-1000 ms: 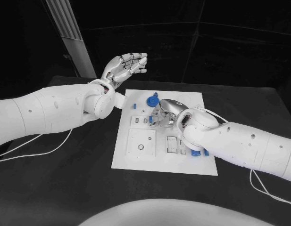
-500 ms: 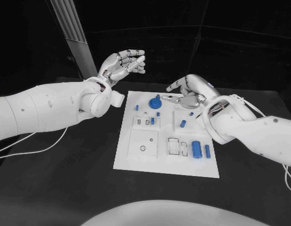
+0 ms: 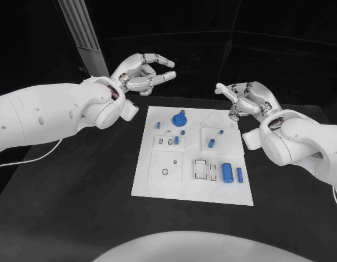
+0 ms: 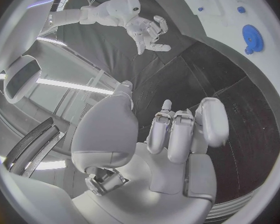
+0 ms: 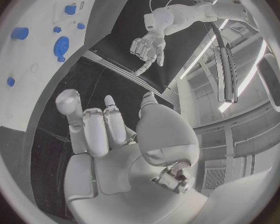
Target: Assemble the parts on the task board
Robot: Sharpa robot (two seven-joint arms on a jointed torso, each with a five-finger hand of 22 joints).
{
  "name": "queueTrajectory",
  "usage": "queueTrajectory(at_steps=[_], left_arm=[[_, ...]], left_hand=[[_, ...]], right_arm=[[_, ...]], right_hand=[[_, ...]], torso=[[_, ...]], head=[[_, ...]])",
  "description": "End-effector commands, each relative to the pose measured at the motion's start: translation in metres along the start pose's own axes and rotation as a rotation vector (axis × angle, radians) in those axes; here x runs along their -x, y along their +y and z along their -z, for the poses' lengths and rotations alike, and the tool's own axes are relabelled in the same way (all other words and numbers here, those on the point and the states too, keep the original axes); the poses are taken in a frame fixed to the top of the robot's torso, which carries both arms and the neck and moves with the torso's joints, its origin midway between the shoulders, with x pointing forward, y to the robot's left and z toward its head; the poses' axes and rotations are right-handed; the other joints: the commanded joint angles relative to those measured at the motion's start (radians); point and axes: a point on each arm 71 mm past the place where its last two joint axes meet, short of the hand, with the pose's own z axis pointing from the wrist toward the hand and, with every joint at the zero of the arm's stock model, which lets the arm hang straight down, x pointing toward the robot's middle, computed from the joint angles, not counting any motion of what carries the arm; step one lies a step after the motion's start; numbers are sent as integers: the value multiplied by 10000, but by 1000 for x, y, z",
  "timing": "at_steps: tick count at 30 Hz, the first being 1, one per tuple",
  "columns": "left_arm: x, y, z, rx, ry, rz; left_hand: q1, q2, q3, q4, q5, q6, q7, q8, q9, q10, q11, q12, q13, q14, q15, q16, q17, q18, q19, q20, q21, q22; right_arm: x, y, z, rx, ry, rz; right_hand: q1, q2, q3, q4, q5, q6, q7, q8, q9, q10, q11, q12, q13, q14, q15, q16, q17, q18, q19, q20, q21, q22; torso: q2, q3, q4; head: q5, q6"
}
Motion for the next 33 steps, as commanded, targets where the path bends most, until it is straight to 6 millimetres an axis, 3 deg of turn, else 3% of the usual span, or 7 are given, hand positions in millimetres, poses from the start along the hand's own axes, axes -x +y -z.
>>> queueTrajectory(at_steps=[1, 4, 14, 22, 29, 31, 33], left_arm=[[-13, 5, 0, 1143, 1488, -1342], [-21, 6, -2, 1576, 2116, -1694], [-45, 18, -6, 3495, 3923, -3046], [-59, 31, -9, 5223, 5057, -3492], [-65, 39, -10, 6366, 5650, -3826], [-67, 41, -11, 6650, 5796, -3921], [-68, 43, -11, 6838, 5906, -3985]], left_hand=[[-188, -69, -172, -63, 158, 174, 408, -44, 0, 1104, 202, 147, 2797, 1140, 204, 59, 2782, -345, 1350, 79, 929, 2198], [-190, -129, -126, -45, 50, 612, 471, -5, 39, 1104, 320, 147, 2797, 1140, 338, 59, 2782, -565, 2401, 261, 1307, 3375], [-957, 566, 221, -73, -120, 2208, 9, 801, 566, 1104, -124, 147, 2797, 1140, -36, 59, 2782, -565, 2401, 244, 1307, 3375], [-1287, 916, 308, -90, -183, 2076, -251, 2309, 1974, 1104, -389, 147, 2797, 1140, -280, 59, 2782, -565, 2401, 4, 1307, 3375], [-1518, 1020, 250, -84, -200, 1836, -440, 3386, 3308, 1104, -564, 147, 2797, 1140, -454, 59, 2782, -565, 2401, -167, 1307, 3375], [-1657, 1026, 217, -82, -207, 1760, -463, 3518, 3561, 1104, -586, 147, 2797, 1140, -482, 59, 2782, -565, 2401, -196, 1307, 3375], [-1744, 1023, 196, -81, -221, 1729, -472, 3564, 3671, 1104, -596, 147, 2797, 1140, -492, 59, 2782, -565, 2401, -209, 1307, 3375]], right_arm=[[3, 0, 0, 250, 352, -1558], [7, -3, -1, 203, 335, -1655], [14, -16, -2, -159, 223, -1678], [16, -20, -3, -307, 185, -1649], [17, -22, -3, -387, 203, -1651], [18, -23, -3, -433, 206, -1647], [18, -24, -3, -470, 206, -1644]], right_hand=[[-372, 103, -317, -25, -108, -292, 142, 153, 36, -527, 46, -341, 1291, -478, 17, -358, 329, 188, -788, 43, -919, -128], [-455, 171, -622, 2, -121, -687, 191, 378, 94, -951, 85, -575, 1045, -871, 70, -597, -62, 350, -1525, 85, -1832, -526], [-613, 334, -1121, -5, -104, -1222, 259, 939, 271, -1126, 145, -551, 960, -1158, 148, -672, -306, 468, -2057, 152, -2603, -825], [-473, 457, -1372, -6, -104, -1478, 302, 1463, 440, -1109, 187, -451, 940, -1094, 183, -558, -266, 462, -1956, 191, -2640, -794], [-437, 616, -1686, -4, -102, -1795, 310, 2088, 621, -599, 200, -102, 1150, 142, 199, 317, 1053, 121, -430, 208, -881, 105], [-365, 685, -1825, -6, -91, -1953, 334, 2430, 703, 516, 193, 487, 1760, 1380, 221, 930, 2512, -279, 1144, 224, 1072, 1031], [-320, 706, -1891, -12, -85, -2003, 337, 2614, 743, 992, 210, 719, 2037, 1479, 242, 968, 2635, -517, 2007, 237, 2154, 1518]], torso=[[-19, 6, -8], [-6, -7, 2], [12, -13, 0], [19, -13, -1], [17, -13, 10], [18, -12, 21], [16, -11, 15]], head=[[-31, 39], [-50, 59], [-99, 82], [-144, 22], [-163, -53], [-171, -80], [-169, -91]])
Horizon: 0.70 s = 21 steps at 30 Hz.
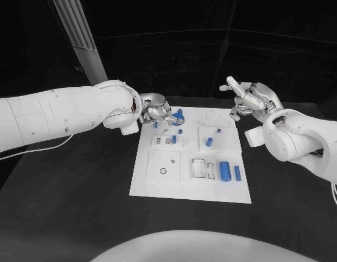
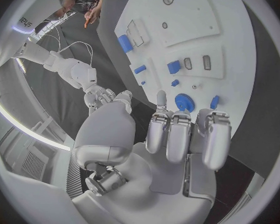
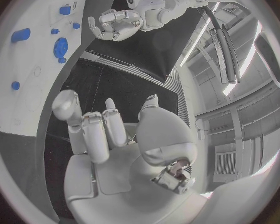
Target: Assemble the parts on the task board
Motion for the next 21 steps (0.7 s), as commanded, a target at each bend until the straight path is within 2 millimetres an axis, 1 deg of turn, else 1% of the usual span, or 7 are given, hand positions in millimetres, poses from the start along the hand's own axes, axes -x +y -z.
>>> queueTrajectory(at_steps=[1, 2, 3, 5, 9, 11, 21], left_arm=[[-6, 6, -3, 1144, 853, -422], [-7, 6, -3, 1248, 944, -460], [-8, 6, -4, 1334, 1019, -491], [-9, 6, -6, 1529, 1182, -564], [-11, 7, -8, 1951, 1458, -697], [-12, 8, -9, 2126, 1542, -739], [-13, 6, -13, 2364, 1701, -854]], left_hand=[[-233, 3, -70, -6, -130, -131, -15, 94, 221, 1033, -85, 23, 2625, 1033, -95, 30, 2629, -64, 1058, -107, 36, 2628], [-307, -6, -86, -7, -222, -155, -20, 114, 299, 1033, -91, 23, 2625, 1033, -102, 30, 2629, -64, 1058, -115, 36, 2628], [-336, -11, -90, -9, -270, -171, -24, 124, 347, 1033, -93, 23, 2625, 1033, -106, 30, 2629, -64, 1058, -120, 36, 2628], [-443, -1, -102, -5, -385, -203, -27, 136, 446, 1033, -100, 23, 2625, 1033, -114, 30, 2629, -64, 1058, -130, 36, 2628], [-532, 31, -105, -5, -430, -226, -29, 138, 518, 1033, -103, 23, 2625, 1033, -119, 30, 2629, -64, 1058, -136, 36, 2628], [-600, 90, -96, -7, -450, -247, -31, 136, 581, 1033, -106, 23, 2625, 1033, -123, 30, 2629, -64, 1058, -141, 36, 2628], [-665, 362, -37, -22, -475, -254, -45, 126, 768, 1033, -120, 23, 2625, 1033, -137, 30, 2629, -64, 1058, -156, 36, 2628]], right_arm=[[0, 0, -1, -44, 126, -102], [0, -1, -1, -64, 111, -98], [0, -1, -1, -74, 84, -90], [1, -2, -1, -87, 23, -72], [2, -5, -2, -199, 27, -69], [2, -5, -2, -275, 73, -82], [-1, -8, -2, -486, 154, -112]], right_hand=[[70, 110, -125, 7, 0, -132, 689, 319, 69, 935, 1, 451, 2232, 1093, 52, 128, 2626, -516, 1724, 10, 2135, 1851], [101, 137, -151, 5, 21, -123, 675, 441, 95, 1286, 35, 600, 2452, 1093, 41, 128, 2626, -711, 2379, 34, 2915, 2165], [113, 144, -168, 6, 7, -118, 654, 497, 105, 1481, 76, 680, 2579, 1093, 18, 128, 2626, -804, 2678, 56, 3268, 2301], [213, 200, -215, 4, -6, 28, 663, 765, 152, 1562, 4, 712, 2633, 1093, 34, 128, 2626, -1045, 3454, 60, 4156, 2626], [457, 337, -240, -7, -3, 183, 550, 1030, 124, 1562, -110, 712, 2633, 1093, -65, 128, 2626, -1045, 3454, -38, 4156, 2626], [521, 363, -261, -5, -5, 203, 521, 1071, 98, 1562, -148, 712, 2633, 1093, -139, 128, 2626, -1045, 3454, -60, 4156, 2626], [634, 458, -258, -9, 7, 270, 465, 1146, 59, 1562, -184, 712, 2633, 1093, -168, 128, 2626, -1045, 3454, -129, 4156, 2626]], torso=[[4, 1, 9], [1, -2, 5], [-6, -5, 8], [-10, -5, 12], [-15, -2, 9], [-17, -3, 10], [-14, -2, 16]], head=[[2, -44], [6, -48], [6, -55], [6, -81], [21, -118], [9, -119], [-24, -138]])
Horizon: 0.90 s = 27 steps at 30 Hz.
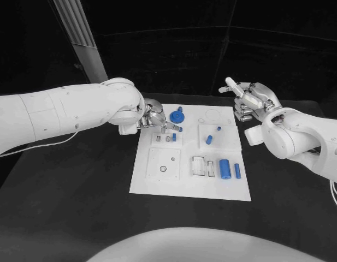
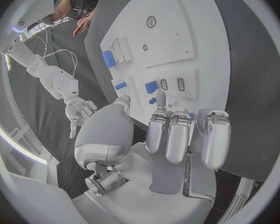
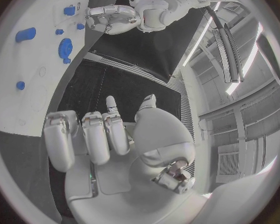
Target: Assemble the parts on the task board
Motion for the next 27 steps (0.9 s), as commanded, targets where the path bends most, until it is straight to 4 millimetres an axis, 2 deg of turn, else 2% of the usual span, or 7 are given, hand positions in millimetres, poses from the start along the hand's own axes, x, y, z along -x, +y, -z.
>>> queueTrajectory(at_steps=[1, 4, 11, 16, 27], left_arm=[[-1, -2, -3, 365, 297, -242], [-1, -3, -6, 479, 323, -270], [-2, -7, -14, 714, 459, -368], [-4, -12, -19, 729, 564, -441], [-4, -14, -24, 814, 679, -502]], left_hand=[[-151, 364, 36, -14, -75, -28, -47, -6, 94, 1058, -83, 23, 2627, 1055, -97, 30, 2630, -65, 1062, -97, 37, 2630], [-276, 546, 4, -21, -86, 55, -71, -48, 166, 1058, -102, 23, 2627, 1055, -110, 30, 2630, -65, 1062, -107, 37, 2630], [-148, 809, 39, -37, -5, 175, -111, -180, 277, 1058, -142, 23, 2627, 1055, -144, 30, 2630, -65, 1062, -135, 37, 2630], [-83, 887, 55, -39, 26, 205, -123, -233, 313, 1058, -154, 23, 2627, 1055, -154, 30, 2630, -65, 1062, -145, 37, 2630], [252, 923, 60, -55, 68, 259, -146, -399, 428, 1058, -178, 23, 2627, 1055, -182, 30, 2630, -65, 1062, -173, 37, 2630]], right_arm=[[-1, -1, -1, -143, 127, -71], [-2, -1, -1, -191, 140, -65], [-4, -3, -2, -288, 172, -69], [-5, -3, -2, -365, 184, -71], [-7, -5, -3, -485, 217, -77]], right_hand=[[114, 34, -10, -10, 9, 73, 407, 47, -22, 1077, -75, 25, 2632, 1039, -78, 24, 2628, -67, 1072, -81, 31, 2629], [196, 60, 18, -28, 15, 80, 403, 59, -32, 1077, -80, 25, 2632, 1039, -82, 24, 2628, -67, 1072, -87, 31, 2629], [311, 109, 61, -36, 24, 80, 400, 73, -50, 1077, -84, 25, 2632, 1039, -87, 24, 2628, -67, 1072, -93, 31, 2629], [349, 123, 75, -39, 28, 79, 399, 77, -56, 1077, -84, 25, 2632, 1039, -87, 24, 2628, -67, 1072, -95, 31, 2629], [412, 141, 96, -45, 33, 79, 398, 84, -65, 1077, -85, 25, 2632, 1039, -89, 24, 2628, -67, 1072, -97, 31, 2629]], torso=[[1, 1, -4], [-10, 4, -20], [1, 9, 0], [2, 5, -20], [-6, 4, 7]], head=[[-13, -24], [6, -42], [-20, -57], [-32, -62], [-72, -95]])
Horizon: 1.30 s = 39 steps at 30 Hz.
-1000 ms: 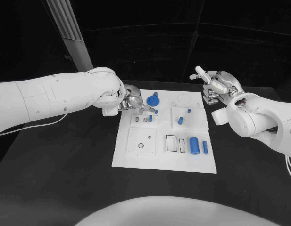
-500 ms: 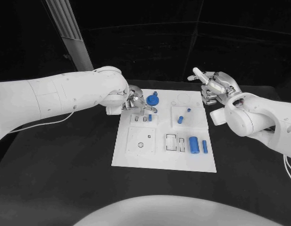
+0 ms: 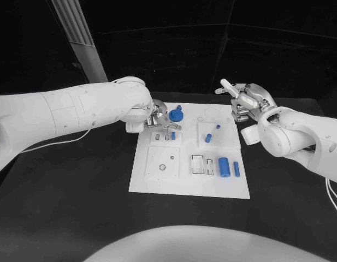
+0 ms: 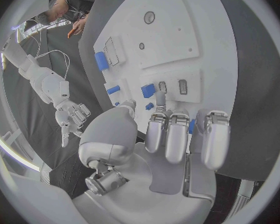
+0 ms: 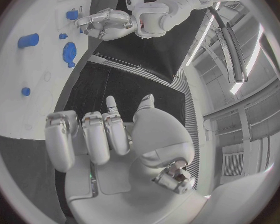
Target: Assemble the parts on the task board
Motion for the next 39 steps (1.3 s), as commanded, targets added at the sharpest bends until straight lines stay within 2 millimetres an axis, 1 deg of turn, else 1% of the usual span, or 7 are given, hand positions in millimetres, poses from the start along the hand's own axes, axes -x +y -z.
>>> queueTrajectory(at_steps=[1, 9, 21, 28, 37, 38, 39], left_arm=[[0, 1, -1, 132, 168, -141], [-1, -1, -3, 217, 279, -205], [-4, -5, -6, 172, 399, -281], [-5, -8, -7, 136, 474, -334], [-6, -10, -9, 120, 490, -344], [-6, -10, -9, 111, 492, -345], [-6, -10, -9, 102, 493, -346]], left_hand=[[112, -17, 24, -29, 30, 63, -22, -63, 24, 1021, -72, 24, 2627, 1021, -78, 30, 2632, -66, 1034, -77, 38, 2631], [394, -67, 2, -36, 52, 105, -34, -169, 121, 1021, -84, 24, 2627, 1021, -92, 30, 2632, -66, 1034, -93, 38, 2631], [879, -114, -27, -39, 500, 185, -60, -388, 337, 1021, -111, 24, 2627, 1021, -118, 30, 2632, -66, 1034, -121, 38, 2631], [1128, -145, -43, -16, 1676, 259, -86, -647, 576, 1021, -136, 24, 2627, 1021, -144, 30, 2632, -66, 1034, -147, 38, 2631], [1166, -140, -31, -22, 1891, 277, -92, -716, 640, 1021, -141, 24, 2627, 1021, -150, 30, 2632, -66, 1034, -152, 38, 2631], [1189, -136, -18, -24, 1946, 280, -94, -734, 656, 1021, -144, 24, 2627, 1021, -152, 30, 2632, -66, 1034, -154, 38, 2631], [1237, -141, 11, -22, 2192, 282, -99, -771, 683, 1021, -149, 24, 2627, 1021, -157, 30, 2632, -66, 1034, -158, 38, 2631]], right_arm=[[-1, 0, -1, -59, 91, -32], [-3, -1, -1, -120, 130, -43], [-4, -3, -2, -240, 139, -49], [-6, -4, -3, -292, 164, -57], [-7, -6, -3, -372, 176, -64], [-7, -6, -3, -380, 174, -64], [-7, -6, -3, -388, 171, -64]], right_hand=[[99, 36, 67, -17, 33, 59, 417, 61, -9, 1040, -50, 25, 2632, 1039, -90, 24, 2631, -69, 1037, -63, 31, 2631], [114, 45, 74, -16, 35, 58, 417, 62, -12, 1040, -49, 25, 2632, 1039, -91, 24, 2631, -69, 1037, -63, 31, 2631], [136, 59, 84, -12, 38, 55, 417, 65, -17, 1040, -50, 25, 2632, 1039, -91, 24, 2631, -69, 1037, -64, 31, 2631], [143, 64, 87, -10, 39, 54, 418, 65, -19, 1040, -50, 25, 2632, 1039, -91, 24, 2631, -69, 1037, -64, 31, 2631], [163, 78, 96, -5, 43, 51, 418, 68, -24, 1040, -50, 25, 2632, 1039, -91, 24, 2631, -69, 1037, -65, 31, 2631], [163, 78, 96, -5, 43, 51, 418, 68, -24, 1040, -50, 25, 2632, 1039, -91, 24, 2631, -69, 1037, -65, 31, 2631], [164, 79, 97, -5, 43, 50, 418, 68, -25, 1040, -50, 25, 2632, 1039, -91, 24, 2631, -69, 1037, -65, 31, 2631]], torso=[[-6, -4, 13], [-5, -2, 5], [-7, 1, 7], [-6, -2, 20], [-6, -3, 19], [-6, -3, 19], [-5, -3, 18]], head=[[-17, -7], [-37, -11], [-64, -45], [-69, -49], [-94, -67], [-94, -67], [-94, -68]])
